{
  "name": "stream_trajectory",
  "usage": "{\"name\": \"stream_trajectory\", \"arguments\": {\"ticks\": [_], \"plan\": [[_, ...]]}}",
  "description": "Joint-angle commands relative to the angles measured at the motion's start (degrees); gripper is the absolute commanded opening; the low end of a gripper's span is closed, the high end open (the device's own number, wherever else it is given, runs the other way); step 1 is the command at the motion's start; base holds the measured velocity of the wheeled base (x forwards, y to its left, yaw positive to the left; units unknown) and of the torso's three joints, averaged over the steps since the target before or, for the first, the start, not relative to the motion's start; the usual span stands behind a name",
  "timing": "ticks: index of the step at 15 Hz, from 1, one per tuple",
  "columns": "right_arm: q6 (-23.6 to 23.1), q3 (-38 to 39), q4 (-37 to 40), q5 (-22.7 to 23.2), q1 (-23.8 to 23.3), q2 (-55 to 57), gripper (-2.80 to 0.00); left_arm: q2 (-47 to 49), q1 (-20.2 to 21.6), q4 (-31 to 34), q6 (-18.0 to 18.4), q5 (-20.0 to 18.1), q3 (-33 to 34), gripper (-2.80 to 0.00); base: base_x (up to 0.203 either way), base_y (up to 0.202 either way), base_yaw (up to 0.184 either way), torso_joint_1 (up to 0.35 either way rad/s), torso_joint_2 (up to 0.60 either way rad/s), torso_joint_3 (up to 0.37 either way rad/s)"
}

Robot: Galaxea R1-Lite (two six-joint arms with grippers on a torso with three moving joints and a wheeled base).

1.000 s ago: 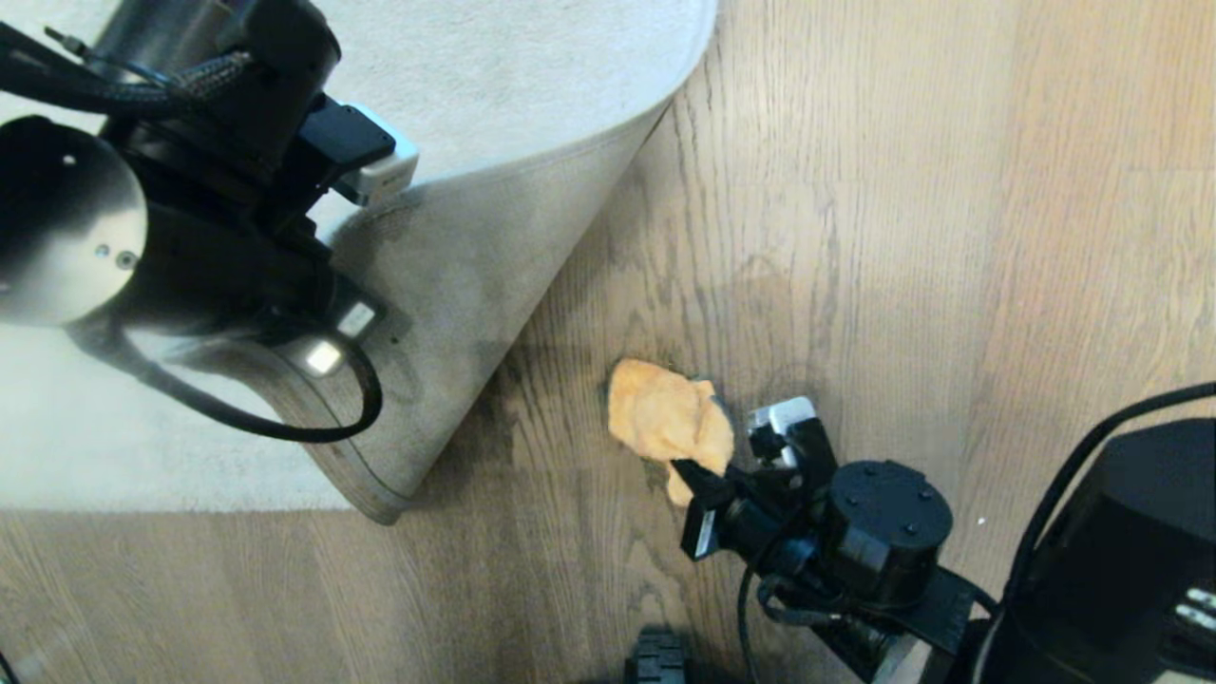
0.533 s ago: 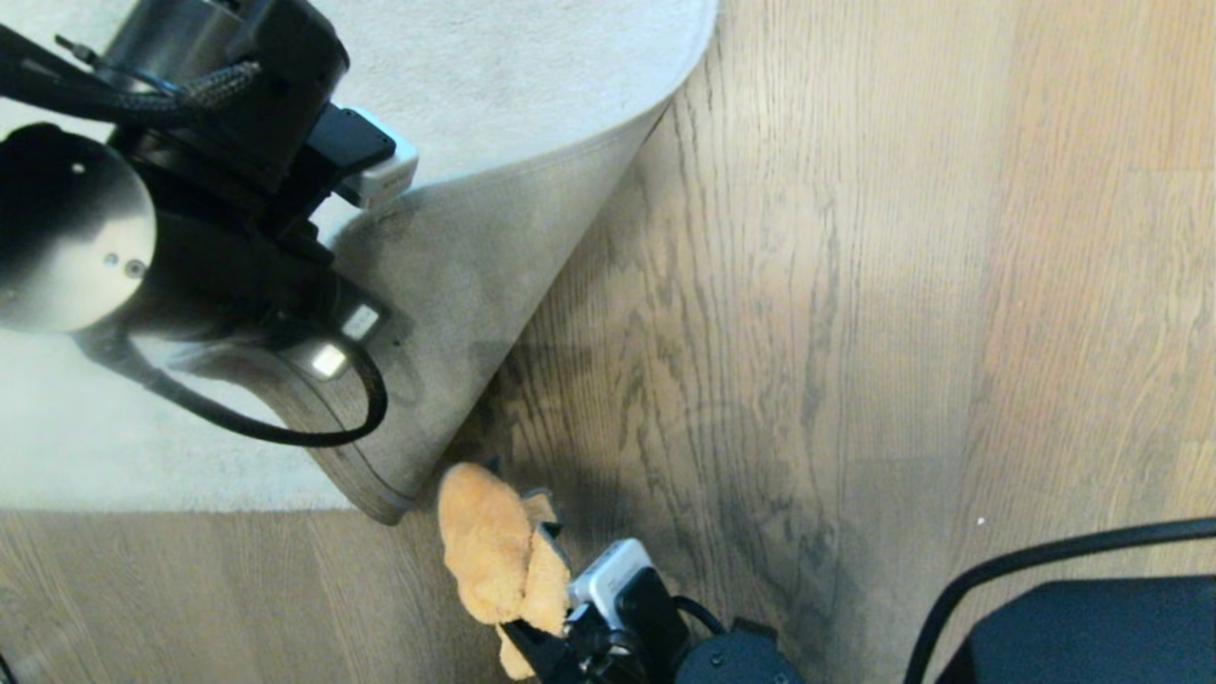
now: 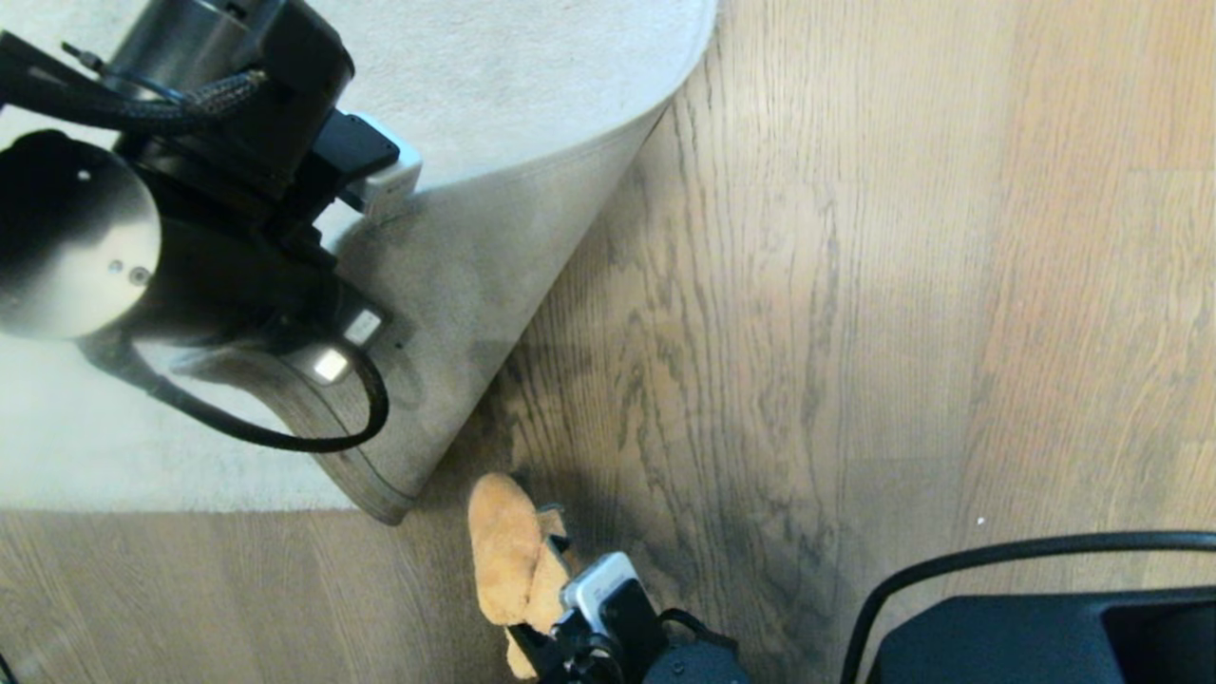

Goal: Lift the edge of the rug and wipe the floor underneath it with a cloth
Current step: Wipe the floor under the carpet with a rag

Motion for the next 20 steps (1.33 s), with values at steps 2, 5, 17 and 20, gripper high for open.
{"name": "stream_trajectory", "arguments": {"ticks": [2,5,17,20], "plan": [[0.02,3.14,-2.35,-0.25,-5.08,-1.12,-2.8,-0.09,-0.31,0.25,-0.02,0.24,0.42,-2.8,0.0,0.0,0.0,0.0,0.0,0.0],[0.1,6.54,-2.35,-0.3,-12.19,-3.12,-2.8,-0.21,-0.31,0.25,-0.02,0.24,0.42,-2.8,0.0,0.0,0.0,0.0,0.0,0.0],[0.26,21.89,-2.42,0.12,-27.93,-19.74,-2.8,-0.57,-0.31,0.25,-0.02,0.24,0.42,-2.8,0.0,0.0,0.0,0.0,0.0,0.0],[0.19,22.57,-2.44,0.21,-24.86,-20.19,-2.8,-0.57,-0.4,0.25,0.0,0.24,0.33,-2.8,0.0,0.0,0.0,0.0,0.0,0.0]]}}
